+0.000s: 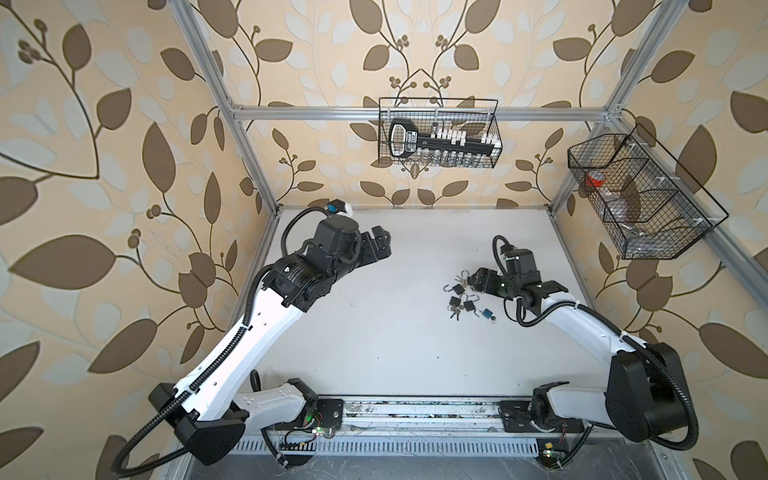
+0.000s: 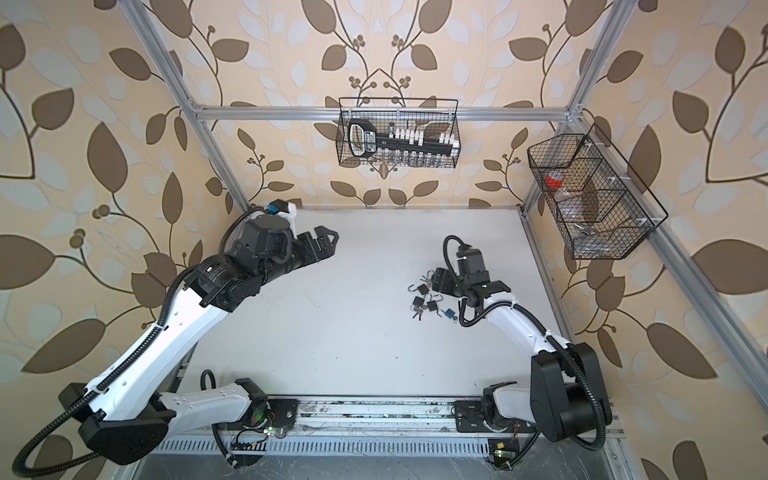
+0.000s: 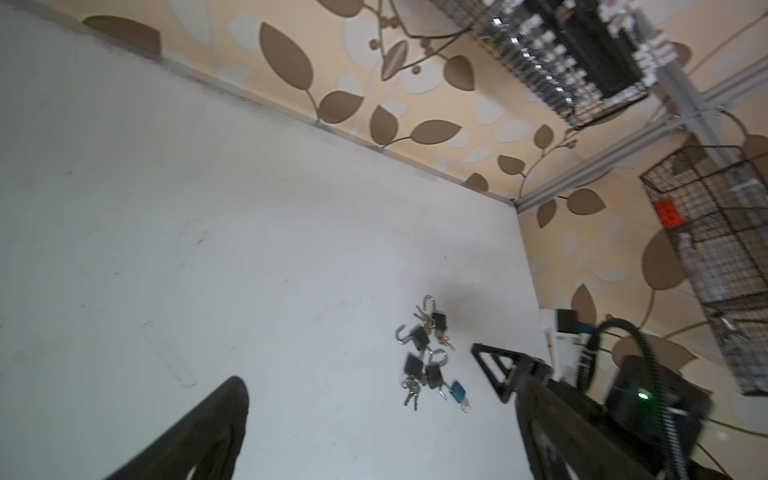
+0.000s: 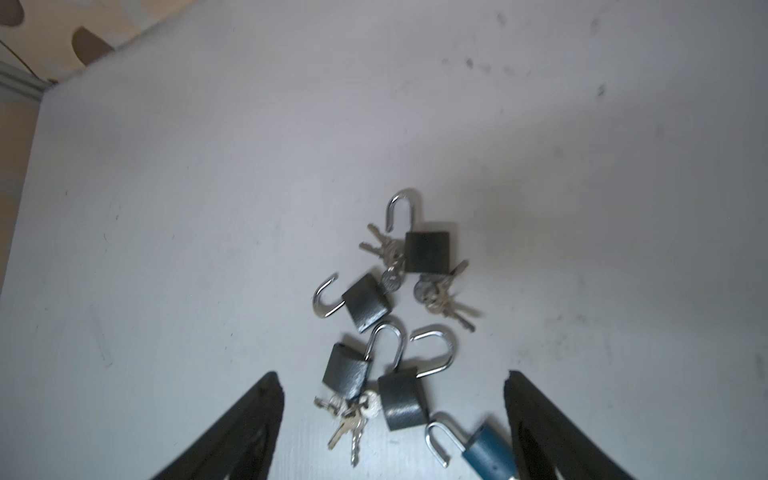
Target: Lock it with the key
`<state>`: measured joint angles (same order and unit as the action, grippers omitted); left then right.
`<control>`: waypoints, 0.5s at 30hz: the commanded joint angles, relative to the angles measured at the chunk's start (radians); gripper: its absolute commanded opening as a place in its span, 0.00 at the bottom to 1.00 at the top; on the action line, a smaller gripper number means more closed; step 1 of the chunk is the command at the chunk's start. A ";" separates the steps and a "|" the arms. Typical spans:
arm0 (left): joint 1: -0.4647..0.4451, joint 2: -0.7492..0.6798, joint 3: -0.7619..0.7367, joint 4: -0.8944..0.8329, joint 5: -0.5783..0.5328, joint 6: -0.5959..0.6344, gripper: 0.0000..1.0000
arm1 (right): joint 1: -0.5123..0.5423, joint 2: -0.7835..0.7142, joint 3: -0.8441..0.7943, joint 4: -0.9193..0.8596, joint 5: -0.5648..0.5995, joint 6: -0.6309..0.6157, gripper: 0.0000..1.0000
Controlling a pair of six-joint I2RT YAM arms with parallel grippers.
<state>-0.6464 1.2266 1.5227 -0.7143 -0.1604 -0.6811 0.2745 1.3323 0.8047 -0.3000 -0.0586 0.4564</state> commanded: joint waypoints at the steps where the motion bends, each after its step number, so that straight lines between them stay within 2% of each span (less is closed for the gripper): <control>1: -0.086 0.078 0.172 -0.071 -0.023 -0.011 0.99 | 0.066 0.020 0.028 -0.168 0.082 -0.024 0.78; 7: -0.224 0.175 0.411 -0.090 -0.027 -0.012 0.99 | 0.126 0.037 0.042 -0.172 0.046 0.018 0.70; 10: -0.255 0.179 0.449 -0.070 -0.012 -0.021 0.99 | 0.184 0.075 0.079 -0.172 0.055 0.043 0.68; 15: -0.272 0.159 0.460 -0.041 0.005 -0.030 0.99 | 0.209 0.159 0.127 -0.159 0.071 0.054 0.67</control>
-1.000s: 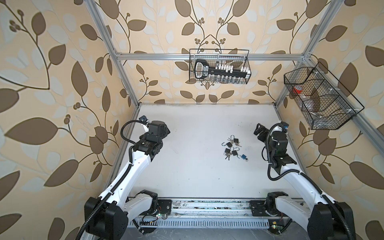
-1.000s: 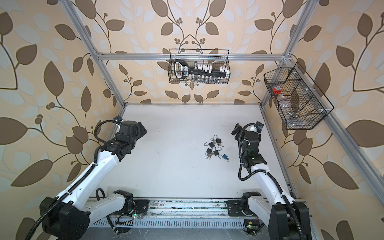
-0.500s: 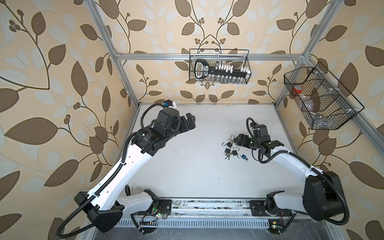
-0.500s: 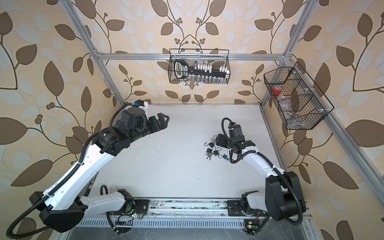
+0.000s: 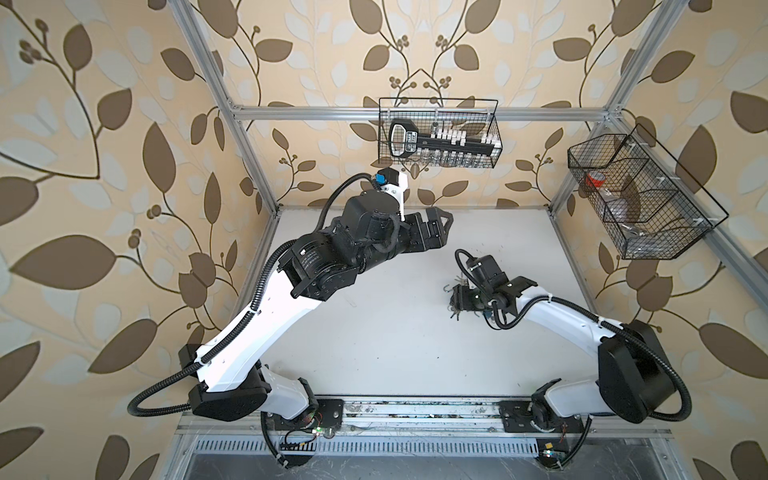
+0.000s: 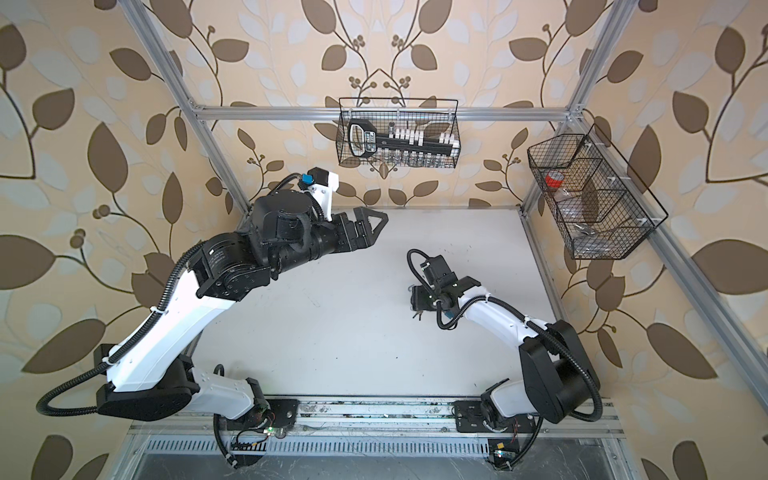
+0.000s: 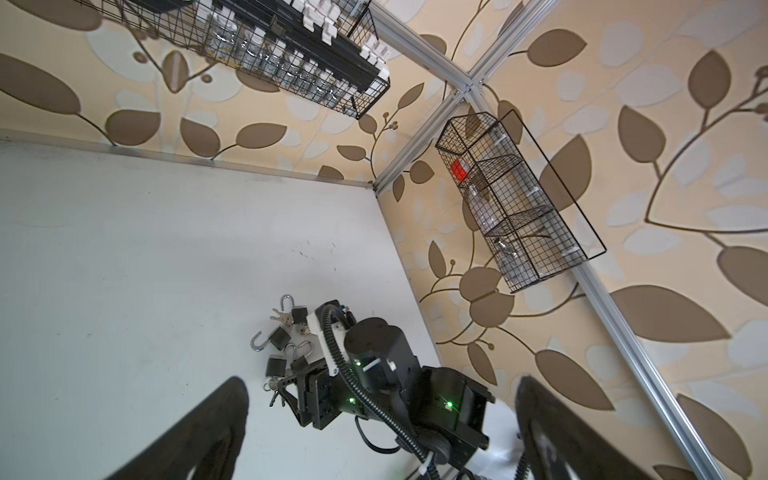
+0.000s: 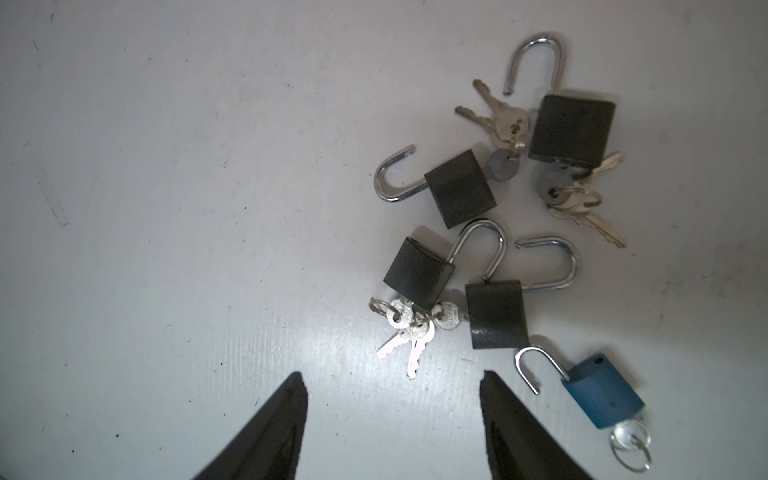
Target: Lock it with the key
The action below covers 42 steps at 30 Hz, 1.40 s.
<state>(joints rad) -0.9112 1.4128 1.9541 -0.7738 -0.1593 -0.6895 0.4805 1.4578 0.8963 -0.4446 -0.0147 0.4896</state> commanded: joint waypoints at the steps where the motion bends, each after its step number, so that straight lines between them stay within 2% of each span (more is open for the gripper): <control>1: -0.009 -0.033 0.029 0.020 0.003 -0.021 0.99 | 0.005 0.050 0.044 -0.011 0.031 0.021 0.67; 14: -0.012 -0.101 -0.099 0.091 -0.013 -0.021 0.99 | 0.019 0.224 0.125 -0.018 0.069 0.003 0.65; 19: -0.012 -0.087 -0.065 0.074 -0.001 -0.020 0.99 | 0.035 0.250 0.138 -0.027 0.050 -0.002 0.65; 24: -0.012 -0.125 -0.134 0.139 0.009 -0.027 0.99 | 0.054 0.265 0.138 -0.026 0.039 -0.001 0.62; 30: -0.012 -0.129 -0.119 0.128 0.006 -0.026 0.99 | 0.078 0.288 0.147 -0.026 0.029 -0.003 0.60; 38: -0.012 -0.165 -0.185 0.165 -0.019 -0.024 0.99 | 0.132 0.311 0.178 0.003 -0.024 -0.035 0.59; 42: -0.012 -0.135 -0.137 0.153 0.008 -0.019 0.99 | 0.145 0.279 0.178 -0.007 0.092 0.003 0.59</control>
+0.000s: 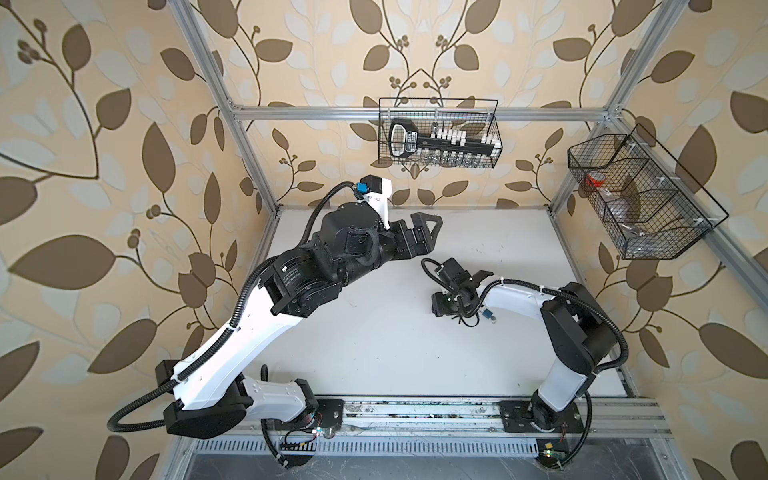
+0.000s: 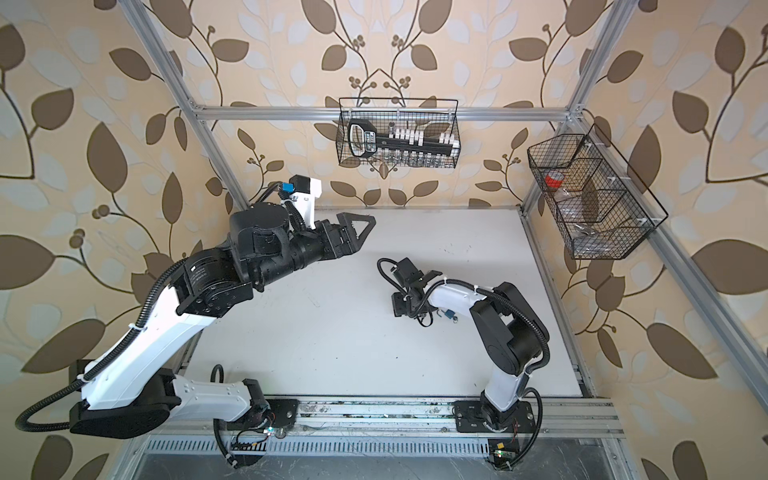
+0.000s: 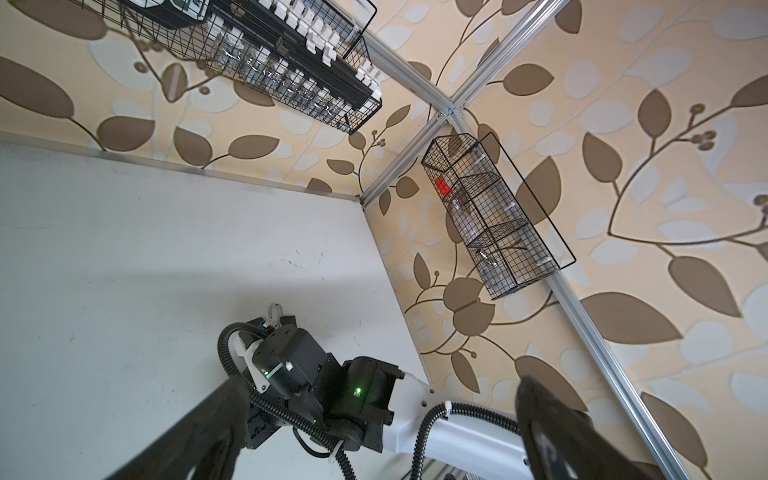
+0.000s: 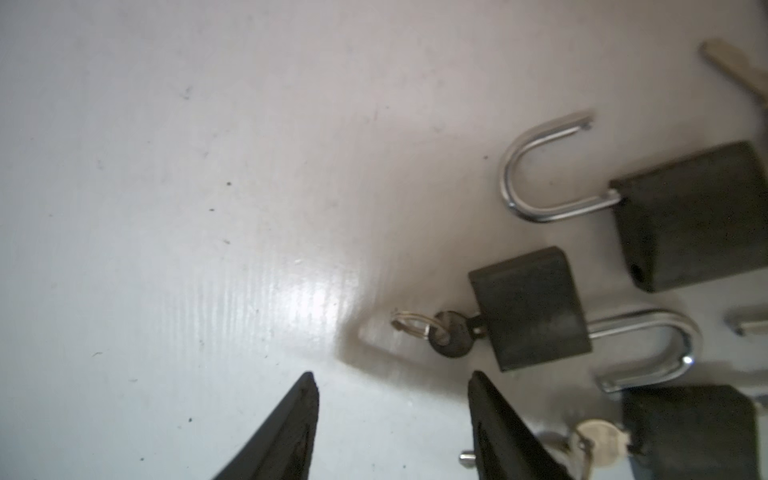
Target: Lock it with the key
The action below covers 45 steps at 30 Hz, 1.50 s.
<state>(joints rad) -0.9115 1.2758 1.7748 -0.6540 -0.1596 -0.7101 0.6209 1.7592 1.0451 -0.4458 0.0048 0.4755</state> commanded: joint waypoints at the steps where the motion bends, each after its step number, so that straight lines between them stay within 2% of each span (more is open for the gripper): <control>1: -0.012 0.015 0.066 0.018 0.019 0.005 0.99 | 0.003 -0.031 0.032 -0.023 0.123 0.039 0.59; 5: -0.012 0.029 0.086 0.003 0.026 0.003 0.99 | 0.001 -0.058 0.029 -0.035 0.213 0.071 0.59; 15: -0.012 -0.004 0.060 0.004 -0.056 0.000 0.99 | -0.029 -0.005 0.080 -0.019 0.152 -0.029 0.60; 22: -0.012 -0.008 0.017 0.030 -0.068 -0.012 0.99 | -0.056 0.053 0.114 -0.042 0.144 -0.055 0.60; 29: -0.012 -0.002 0.045 0.031 -0.057 -0.011 0.99 | -0.069 0.076 0.120 -0.051 0.138 -0.067 0.61; 35: -0.012 -0.037 -0.066 0.080 -0.044 -0.015 0.99 | -0.078 0.091 0.115 -0.058 0.091 -0.073 0.61; 45: -0.009 -0.119 -0.191 -0.006 -0.183 -0.024 0.99 | -0.069 0.081 0.090 -0.038 0.025 -0.100 0.59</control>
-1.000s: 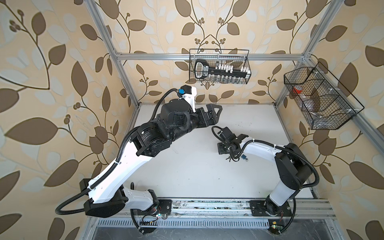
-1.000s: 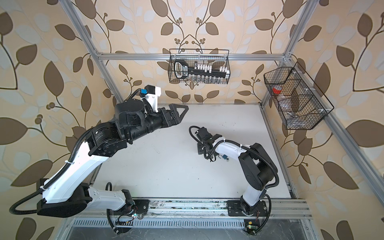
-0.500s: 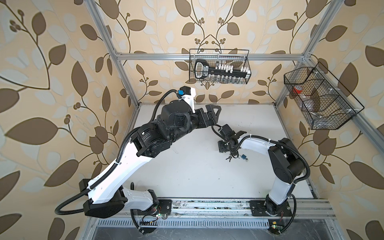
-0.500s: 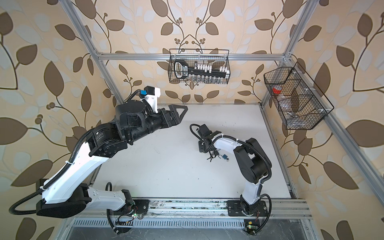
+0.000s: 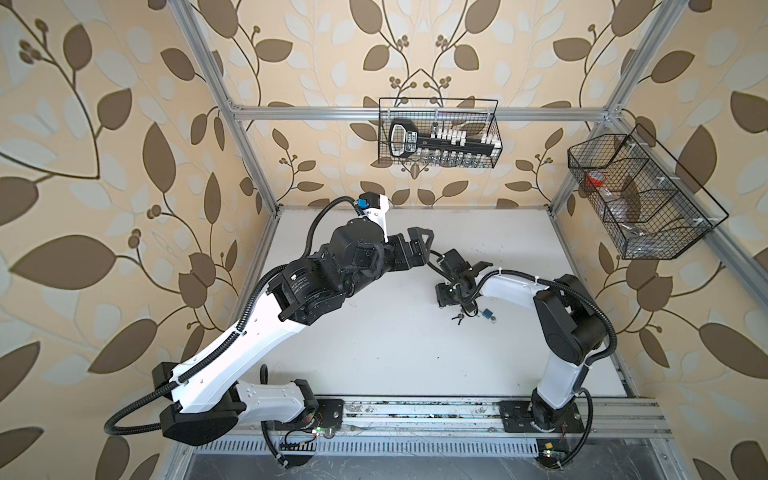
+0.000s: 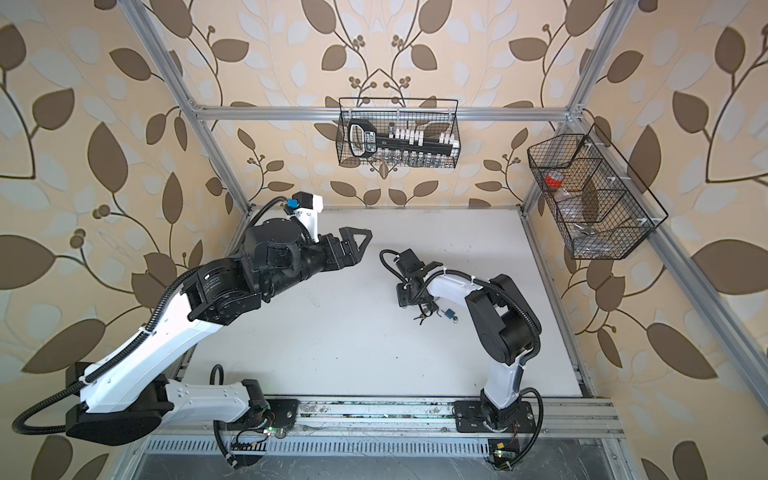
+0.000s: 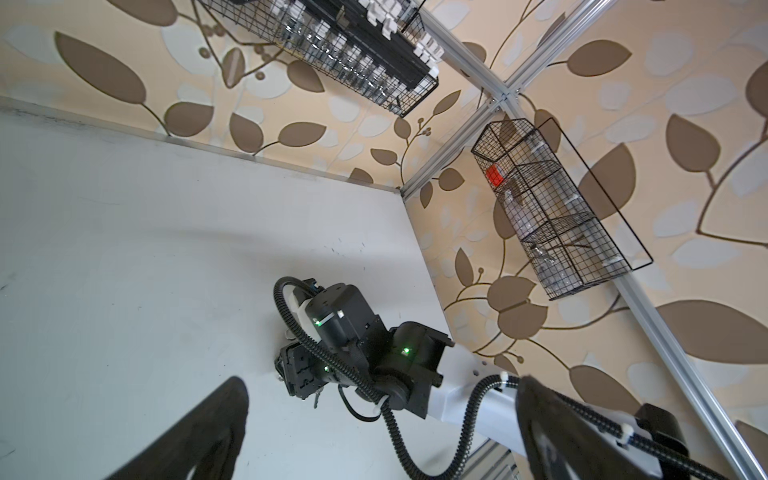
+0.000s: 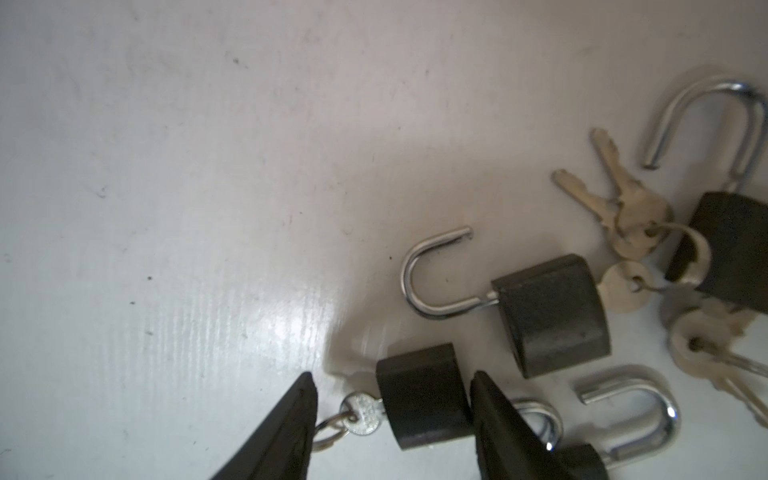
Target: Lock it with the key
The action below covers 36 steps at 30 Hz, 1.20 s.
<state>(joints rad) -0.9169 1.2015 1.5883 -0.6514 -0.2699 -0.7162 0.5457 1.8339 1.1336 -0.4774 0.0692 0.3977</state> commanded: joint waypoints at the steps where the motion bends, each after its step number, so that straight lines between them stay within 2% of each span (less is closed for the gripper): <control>1: -0.004 -0.043 -0.001 -0.010 -0.075 -0.025 0.99 | 0.010 0.009 0.004 -0.004 -0.045 -0.026 0.59; 10: -0.005 0.074 0.221 -0.025 0.027 -0.132 0.99 | 0.083 0.026 0.023 0.000 -0.073 -0.012 0.58; 13: -0.005 0.056 0.214 -0.004 0.024 -0.184 0.99 | 0.101 0.031 0.023 0.006 -0.081 0.001 0.58; 23: -0.002 0.035 0.202 0.009 -0.040 -0.182 0.99 | 0.145 0.065 0.073 0.042 -0.128 -0.021 0.58; 25: 0.006 0.022 0.166 0.030 -0.040 -0.190 0.99 | 0.184 0.065 0.080 0.047 -0.144 -0.033 0.58; 27: 0.052 0.006 0.134 0.024 0.002 -0.216 0.99 | 0.209 0.058 0.078 0.058 -0.170 -0.050 0.58; 29: 0.137 -0.034 0.095 -0.004 0.062 -0.229 0.99 | 0.236 0.049 0.076 0.061 -0.197 -0.078 0.58; 34: 0.209 -0.133 -0.001 -0.141 -0.004 -0.156 0.99 | 0.301 0.004 0.059 0.059 -0.292 -0.164 0.60; 36: 0.234 -0.146 -0.026 -0.209 -0.014 -0.125 0.99 | 0.319 -0.047 0.040 0.079 -0.267 -0.172 0.62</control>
<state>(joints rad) -0.7036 1.0931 1.5787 -0.7643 -0.2459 -0.8921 0.8436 1.8652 1.1805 -0.4202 -0.1581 0.2817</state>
